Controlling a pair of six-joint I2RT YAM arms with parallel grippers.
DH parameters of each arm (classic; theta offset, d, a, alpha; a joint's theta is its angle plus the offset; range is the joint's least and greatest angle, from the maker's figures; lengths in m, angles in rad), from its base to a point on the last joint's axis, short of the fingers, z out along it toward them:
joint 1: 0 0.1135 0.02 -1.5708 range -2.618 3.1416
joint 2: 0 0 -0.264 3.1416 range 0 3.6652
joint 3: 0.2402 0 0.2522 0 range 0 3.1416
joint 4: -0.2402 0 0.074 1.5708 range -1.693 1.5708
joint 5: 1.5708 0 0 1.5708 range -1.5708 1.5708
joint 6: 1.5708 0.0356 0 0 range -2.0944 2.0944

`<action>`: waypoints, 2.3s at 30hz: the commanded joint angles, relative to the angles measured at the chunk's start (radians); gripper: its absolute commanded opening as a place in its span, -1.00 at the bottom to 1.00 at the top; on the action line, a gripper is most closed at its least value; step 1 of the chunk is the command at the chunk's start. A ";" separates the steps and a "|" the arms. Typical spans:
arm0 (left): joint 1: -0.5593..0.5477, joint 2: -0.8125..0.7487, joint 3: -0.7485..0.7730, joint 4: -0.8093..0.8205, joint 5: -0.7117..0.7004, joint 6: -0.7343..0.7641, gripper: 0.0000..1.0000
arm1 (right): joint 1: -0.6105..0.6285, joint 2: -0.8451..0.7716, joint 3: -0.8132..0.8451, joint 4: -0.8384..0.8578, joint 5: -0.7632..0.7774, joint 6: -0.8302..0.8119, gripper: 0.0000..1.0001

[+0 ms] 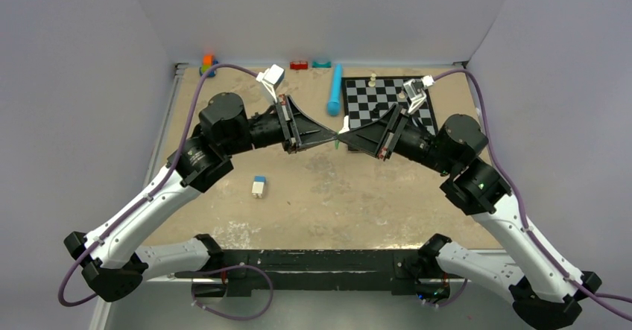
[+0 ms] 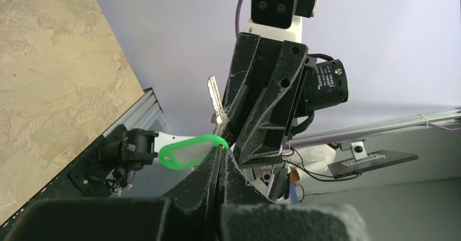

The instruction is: Remove the keys from the keyring

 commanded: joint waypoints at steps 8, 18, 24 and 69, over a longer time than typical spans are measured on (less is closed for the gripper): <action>0.008 -0.019 0.026 0.040 0.004 0.007 -1.00 | 0.015 -0.017 0.060 0.021 0.036 -0.029 0.13; 0.008 -0.024 0.024 0.039 0.004 0.007 -1.00 | 0.015 -0.023 0.091 -0.030 0.074 -0.035 0.01; 0.007 -0.025 0.021 0.042 0.004 0.008 -1.00 | 0.015 -0.003 0.120 -0.056 0.064 -0.052 -0.26; 0.006 -0.095 -0.145 0.289 -0.105 -0.104 -1.00 | 0.019 -0.068 -0.009 0.122 0.076 0.081 -1.00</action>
